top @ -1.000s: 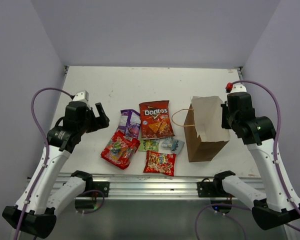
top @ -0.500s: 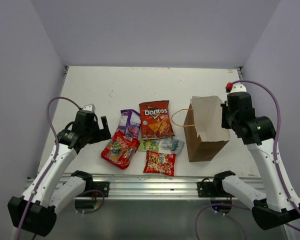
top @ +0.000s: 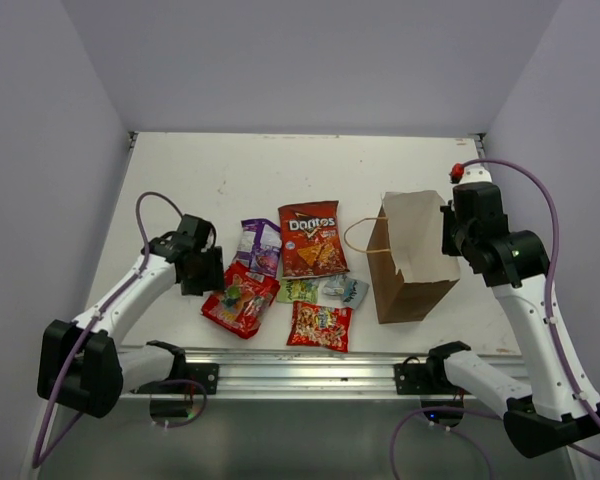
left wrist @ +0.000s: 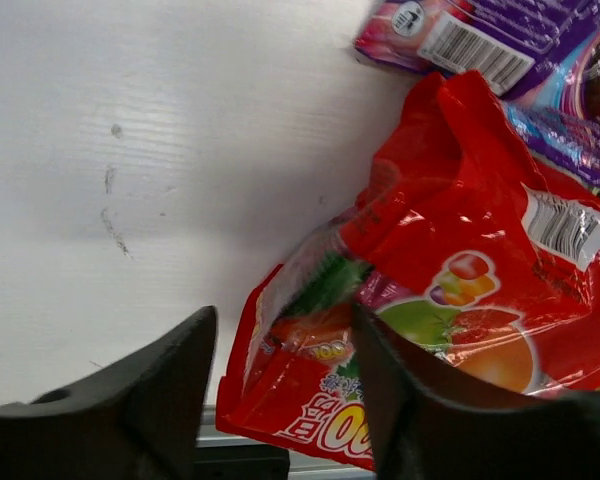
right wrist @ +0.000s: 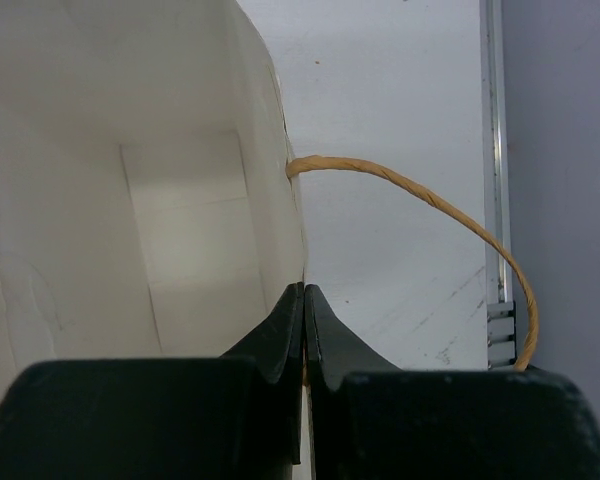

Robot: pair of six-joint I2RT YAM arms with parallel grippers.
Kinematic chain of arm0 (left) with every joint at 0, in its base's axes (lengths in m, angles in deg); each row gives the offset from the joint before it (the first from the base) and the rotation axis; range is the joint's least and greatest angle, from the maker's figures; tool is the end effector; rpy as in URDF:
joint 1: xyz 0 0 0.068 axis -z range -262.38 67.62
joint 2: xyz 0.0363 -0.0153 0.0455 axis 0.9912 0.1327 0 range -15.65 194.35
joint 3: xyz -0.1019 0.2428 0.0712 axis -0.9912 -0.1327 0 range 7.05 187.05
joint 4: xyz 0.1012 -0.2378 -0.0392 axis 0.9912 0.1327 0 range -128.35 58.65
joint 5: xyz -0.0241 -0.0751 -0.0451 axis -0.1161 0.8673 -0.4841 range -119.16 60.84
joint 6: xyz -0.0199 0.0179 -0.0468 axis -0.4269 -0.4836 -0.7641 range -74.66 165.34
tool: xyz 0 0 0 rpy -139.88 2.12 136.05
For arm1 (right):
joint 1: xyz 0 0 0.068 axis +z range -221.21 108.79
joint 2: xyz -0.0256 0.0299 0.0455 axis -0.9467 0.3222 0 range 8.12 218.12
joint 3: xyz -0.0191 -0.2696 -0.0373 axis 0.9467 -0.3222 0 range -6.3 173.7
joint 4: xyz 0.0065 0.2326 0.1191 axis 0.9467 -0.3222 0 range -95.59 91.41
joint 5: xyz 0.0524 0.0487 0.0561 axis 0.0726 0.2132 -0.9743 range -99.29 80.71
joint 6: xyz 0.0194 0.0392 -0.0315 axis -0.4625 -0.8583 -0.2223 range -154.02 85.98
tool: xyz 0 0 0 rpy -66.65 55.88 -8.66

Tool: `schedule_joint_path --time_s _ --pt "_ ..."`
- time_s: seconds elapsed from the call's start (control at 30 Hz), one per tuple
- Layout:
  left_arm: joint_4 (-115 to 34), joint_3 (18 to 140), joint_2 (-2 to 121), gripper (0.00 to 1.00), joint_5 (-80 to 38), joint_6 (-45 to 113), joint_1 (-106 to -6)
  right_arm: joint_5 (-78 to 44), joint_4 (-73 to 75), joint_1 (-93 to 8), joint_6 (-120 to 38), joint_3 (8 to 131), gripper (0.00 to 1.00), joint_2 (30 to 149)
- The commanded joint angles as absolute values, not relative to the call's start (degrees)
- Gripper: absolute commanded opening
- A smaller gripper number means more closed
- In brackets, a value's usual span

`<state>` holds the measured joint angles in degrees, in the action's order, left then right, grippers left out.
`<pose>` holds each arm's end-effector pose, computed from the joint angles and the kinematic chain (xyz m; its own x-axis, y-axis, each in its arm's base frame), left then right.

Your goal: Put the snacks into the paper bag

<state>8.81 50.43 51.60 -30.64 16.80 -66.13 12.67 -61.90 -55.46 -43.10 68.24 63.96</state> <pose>0.1940 -0.0555 0.2091 -0.9274 -0.2272 -0.2972 -0.1951 0.9716 -0.1338 0.1584 0.0308 0.3922 -0.6667 -0.0359 -0.7445 0.1112 0.9829 -0.1470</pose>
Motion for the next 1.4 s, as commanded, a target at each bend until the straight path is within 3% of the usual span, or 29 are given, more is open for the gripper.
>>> schedule_joint_path --time_s 0.0,0.07,0.1,0.17,0.2,0.47,0.57,0.77,0.97,1.13,1.37 --pt "8.14 50.21 52.99 0.55 -27.67 18.62 -65.15 13.56 -59.59 -55.30 -43.07 69.55 0.00 62.97" --pt "8.14 50.21 53.35 0.39 -27.40 18.71 -64.63 13.57 -59.50 -55.39 -43.07 69.55 0.00 63.06" --pt "8.14 50.21 53.52 0.26 -27.49 18.79 -64.54 13.65 -59.50 -55.30 -43.07 69.72 0.00 63.06" --pt "8.41 50.12 53.52 0.15 -27.32 18.97 -64.27 13.57 -59.59 -55.30 -43.16 69.63 0.00 63.14" --pt "8.49 49.94 53.70 0.01 -27.14 19.06 -64.18 13.57 -59.59 -55.39 -43.16 69.63 0.00 62.97" --pt "9.02 52.30 51.25 0.00 -26.62 18.80 -63.04 13.39 -59.94 -55.30 -43.60 69.63 0.00 62.27" --pt "9.28 64.47 46.51 0.00 -24.60 18.18 -62.87 13.74 -60.55 -55.39 -43.69 70.16 0.00 61.91" --pt "8.24 90.06 49.47 0.00 -19.78 16.69 -61.99 14.27 -61.34 -55.30 -44.12 70.51 0.00 61.74" --pt "-3.09 102.22 56.41 0.00 -8.96 10.47 -59.53 14.27 -61.26 -55.39 -44.13 70.43 0.00 61.47" --pt "-17.85 108.46 63.79 0.00 -8.86 6.32 -48.49 13.83 -60.38 -55.30 -44.39 69.20 0.00 61.21" --pt "-22.53 132.98 84.71 0.00 -13.60 5.00 -32.47 13.83 -60.29 -55.30 -44.48 68.32 0.00 60.86"
